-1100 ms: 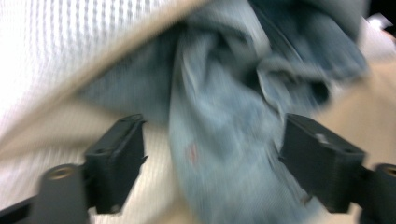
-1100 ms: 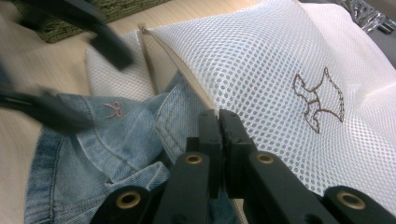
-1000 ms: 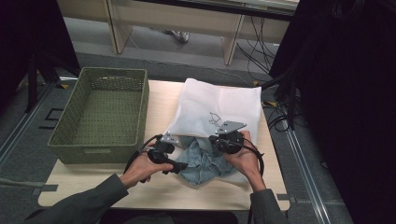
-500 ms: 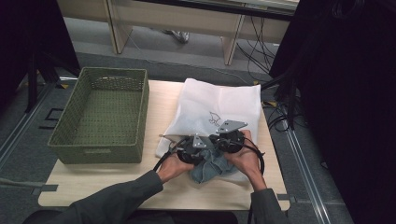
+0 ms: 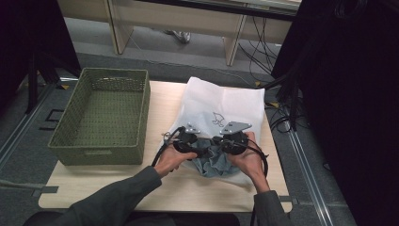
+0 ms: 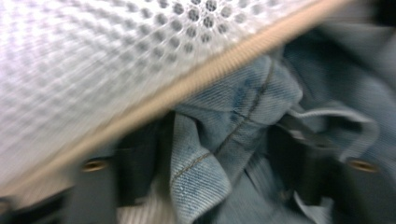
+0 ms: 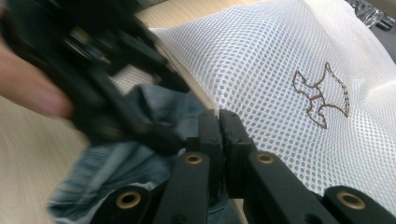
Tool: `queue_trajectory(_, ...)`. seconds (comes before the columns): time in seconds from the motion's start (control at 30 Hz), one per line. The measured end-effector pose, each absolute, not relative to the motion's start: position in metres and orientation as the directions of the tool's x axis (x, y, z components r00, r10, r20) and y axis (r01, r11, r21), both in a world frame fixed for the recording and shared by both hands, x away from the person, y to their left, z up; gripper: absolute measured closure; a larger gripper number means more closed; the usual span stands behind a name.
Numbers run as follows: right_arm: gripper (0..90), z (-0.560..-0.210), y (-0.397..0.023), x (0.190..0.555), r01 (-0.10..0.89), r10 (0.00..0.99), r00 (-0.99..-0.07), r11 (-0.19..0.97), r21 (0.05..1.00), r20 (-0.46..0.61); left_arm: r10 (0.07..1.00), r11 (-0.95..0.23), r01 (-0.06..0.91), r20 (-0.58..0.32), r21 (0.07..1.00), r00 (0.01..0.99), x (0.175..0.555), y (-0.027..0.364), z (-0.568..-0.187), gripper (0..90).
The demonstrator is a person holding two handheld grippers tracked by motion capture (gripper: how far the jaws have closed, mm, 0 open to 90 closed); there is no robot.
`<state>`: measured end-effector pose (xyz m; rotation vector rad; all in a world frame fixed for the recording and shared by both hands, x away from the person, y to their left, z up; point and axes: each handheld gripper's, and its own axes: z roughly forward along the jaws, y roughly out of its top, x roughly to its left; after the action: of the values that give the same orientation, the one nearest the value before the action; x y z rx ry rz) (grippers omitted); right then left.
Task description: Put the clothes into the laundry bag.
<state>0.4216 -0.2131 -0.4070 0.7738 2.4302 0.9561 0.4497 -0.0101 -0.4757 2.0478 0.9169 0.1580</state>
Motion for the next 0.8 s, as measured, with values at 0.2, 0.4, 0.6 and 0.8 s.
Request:
queue_trajectory(0.2, 89.4, -0.407, -0.213, 0.422, 0.348, 0.626, -0.762, 0.609, 0.713, -0.163, 0.621, -0.362, 0.541, -0.236, 0.759, 0.747, 0.415, 0.023, -0.451, 16.1)
queue_trajectory(0.4, 89.4, -0.407, -0.212, 0.422, 0.359, 0.630, -0.761, 0.607, 0.709, -0.154, 0.543, -0.485, 0.504, -0.205, 0.715, 0.814, 0.378, 0.006, -0.480, 14.9)
queue_trajectory(0.6, 89.3, -0.406, -0.212, 0.422, 0.349, 0.634, -0.755, 0.605, 0.715, -0.168, 0.538, -0.506, 0.414, -0.099, 0.756, 0.837, 0.385, -0.037, -0.494, 32.5)
queue_trajectory(0.8, 89.4, -0.403, -0.215, 0.419, 0.348, 0.623, -0.767, 0.606, 0.716, -0.154, 0.621, -0.415, 0.424, -0.090, 0.805, 0.779, 0.415, -0.057, -0.503, 75.3)
